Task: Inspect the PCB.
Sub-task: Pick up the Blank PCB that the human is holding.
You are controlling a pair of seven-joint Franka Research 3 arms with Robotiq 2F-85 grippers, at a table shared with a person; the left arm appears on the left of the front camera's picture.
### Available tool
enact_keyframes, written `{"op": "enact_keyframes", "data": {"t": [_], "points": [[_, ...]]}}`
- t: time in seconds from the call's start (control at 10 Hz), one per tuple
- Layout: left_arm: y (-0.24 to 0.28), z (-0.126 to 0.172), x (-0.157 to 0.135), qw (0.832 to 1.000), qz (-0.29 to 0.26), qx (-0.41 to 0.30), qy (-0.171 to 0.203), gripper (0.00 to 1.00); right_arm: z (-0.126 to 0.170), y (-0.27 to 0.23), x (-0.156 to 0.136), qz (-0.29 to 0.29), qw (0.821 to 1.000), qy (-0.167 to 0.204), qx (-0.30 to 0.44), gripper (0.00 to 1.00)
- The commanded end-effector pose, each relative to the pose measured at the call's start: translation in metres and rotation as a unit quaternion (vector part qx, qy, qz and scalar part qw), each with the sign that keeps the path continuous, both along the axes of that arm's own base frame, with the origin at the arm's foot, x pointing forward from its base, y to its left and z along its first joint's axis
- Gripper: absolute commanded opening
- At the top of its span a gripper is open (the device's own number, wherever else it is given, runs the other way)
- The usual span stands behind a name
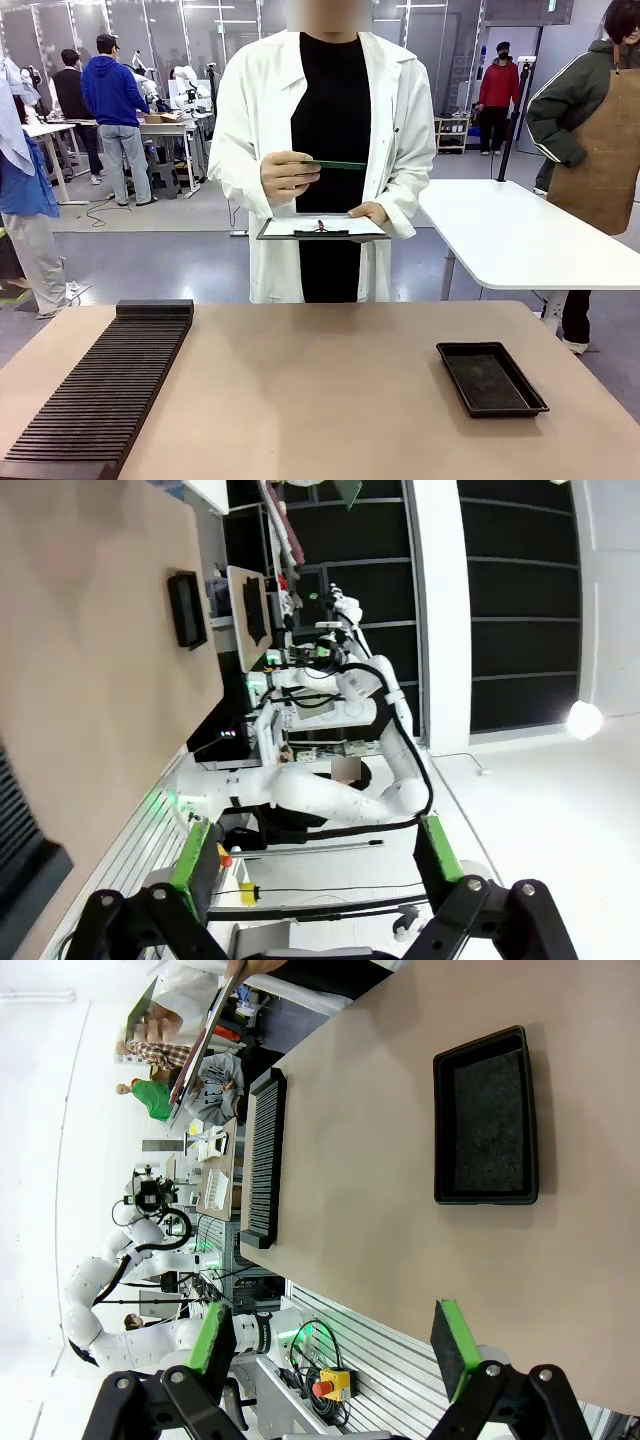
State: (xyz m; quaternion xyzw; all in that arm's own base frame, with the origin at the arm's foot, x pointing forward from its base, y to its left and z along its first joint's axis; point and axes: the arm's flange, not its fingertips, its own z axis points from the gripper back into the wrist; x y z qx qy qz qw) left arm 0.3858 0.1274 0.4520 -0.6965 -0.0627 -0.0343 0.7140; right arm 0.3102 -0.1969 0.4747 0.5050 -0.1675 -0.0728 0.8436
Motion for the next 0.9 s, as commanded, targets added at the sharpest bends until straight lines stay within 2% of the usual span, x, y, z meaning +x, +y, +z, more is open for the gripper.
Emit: {"op": "enact_keyframes", "data": {"t": [0.0, 0.2, 0.4, 0.5, 0.8], "points": [[0.007, -0.015, -0.034, 0.999, 0.026, 0.028, -0.011, 1.00, 0.002, 0.000, -0.001, 0.002, 1.000, 0.003, -0.003, 1.00], [0.014, -0.020, -0.041, 0.999, 0.036, 0.012, -0.017, 1.00, 0.002, 0.000, -0.001, 0.002, 1.000, 0.003, -0.003, 1.00], [0.012, -0.021, -0.033, 0.999, 0.026, -0.002, -0.025, 1.00, 0.002, 0.000, -0.001, 0.002, 1.000, 0.003, -0.003, 1.00], [0.019, -0.021, -0.043, 1.000, 0.029, 0.006, -0.007, 1.00, 0.002, 0.000, -0.001, 0.002, 1.000, 0.003, -0.003, 1.00], [0.019, -0.021, -0.043, 1.000, 0.029, 0.006, -0.007, 1.00, 0.002, 0.000, -0.001, 0.002, 1.000, 0.003, -0.003, 1.00]]}}
